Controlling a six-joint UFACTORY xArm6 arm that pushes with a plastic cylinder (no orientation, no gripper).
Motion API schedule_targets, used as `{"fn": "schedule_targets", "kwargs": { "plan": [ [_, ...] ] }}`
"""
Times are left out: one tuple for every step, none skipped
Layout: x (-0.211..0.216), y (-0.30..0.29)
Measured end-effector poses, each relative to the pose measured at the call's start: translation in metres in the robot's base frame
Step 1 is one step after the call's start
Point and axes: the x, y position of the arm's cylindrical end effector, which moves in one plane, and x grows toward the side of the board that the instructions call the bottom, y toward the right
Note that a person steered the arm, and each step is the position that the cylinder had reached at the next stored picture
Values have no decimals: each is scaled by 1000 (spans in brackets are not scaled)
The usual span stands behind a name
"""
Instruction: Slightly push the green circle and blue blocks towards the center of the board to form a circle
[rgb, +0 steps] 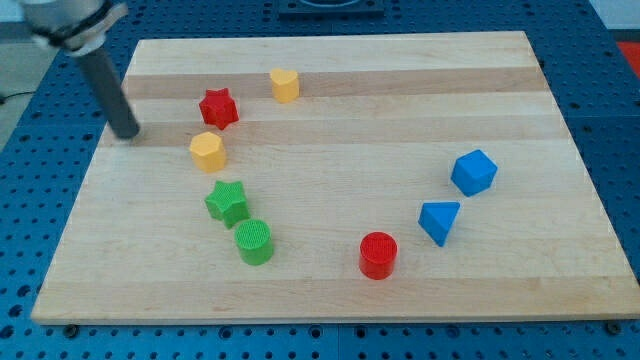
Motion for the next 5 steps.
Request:
{"fn": "schedule_targets", "kwargs": {
  "plan": [
    [70, 41],
    [106, 88],
    [117, 96],
    [126, 142],
    [134, 187]
  ]
}}
